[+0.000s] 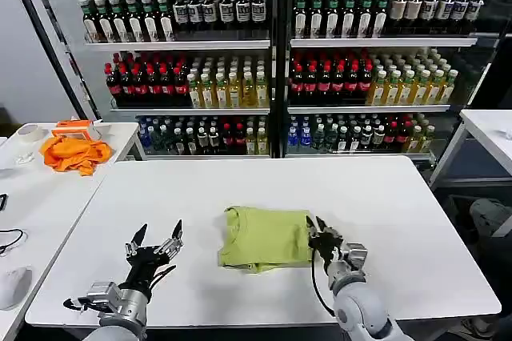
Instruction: Fold and organize the clothes.
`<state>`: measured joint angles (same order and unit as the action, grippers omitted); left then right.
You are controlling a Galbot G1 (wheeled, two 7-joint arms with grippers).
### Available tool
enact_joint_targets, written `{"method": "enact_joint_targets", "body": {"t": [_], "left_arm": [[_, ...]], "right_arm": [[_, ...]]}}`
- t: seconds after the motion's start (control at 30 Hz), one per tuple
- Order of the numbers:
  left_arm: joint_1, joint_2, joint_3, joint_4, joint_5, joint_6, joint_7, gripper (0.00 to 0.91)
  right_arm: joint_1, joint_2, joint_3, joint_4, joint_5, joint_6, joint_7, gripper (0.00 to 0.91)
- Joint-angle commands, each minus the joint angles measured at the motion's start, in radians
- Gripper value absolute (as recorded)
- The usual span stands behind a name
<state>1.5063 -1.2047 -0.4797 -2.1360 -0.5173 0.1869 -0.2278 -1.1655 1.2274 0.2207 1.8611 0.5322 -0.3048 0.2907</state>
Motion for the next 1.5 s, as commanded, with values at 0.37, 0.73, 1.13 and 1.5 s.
{"method": "enact_joint_targets", "body": {"t": [0.37, 0.73, 1.13, 1.5], "left_arm": [[0.019, -0.044, 0.062, -0.001, 0.21, -0.046, 0.033, 0.907], [0.037, -0.052, 0.044, -0.007, 0.273, -0.049, 0.06, 0.907], [0.061, -0.071, 0.026, -0.038, 0.28, -0.045, 0.079, 0.907], [0.079, -0.068, 0.023, -0.056, 0.279, -0.046, 0.083, 0.907]], "right_arm": [[-0.354, -0.093, 0.301, 0.249, -0.317, 0.274, -0.079, 0.907], [-0.404, -0.078, 0.348, 0.238, -0.275, 0.232, -0.066, 0.907], [-0.447, -0.075, 0.37, 0.263, -0.275, 0.247, -0.057, 0.907], [-0.464, -0.07, 0.379, 0.282, -0.276, 0.243, -0.053, 0.907]]}}
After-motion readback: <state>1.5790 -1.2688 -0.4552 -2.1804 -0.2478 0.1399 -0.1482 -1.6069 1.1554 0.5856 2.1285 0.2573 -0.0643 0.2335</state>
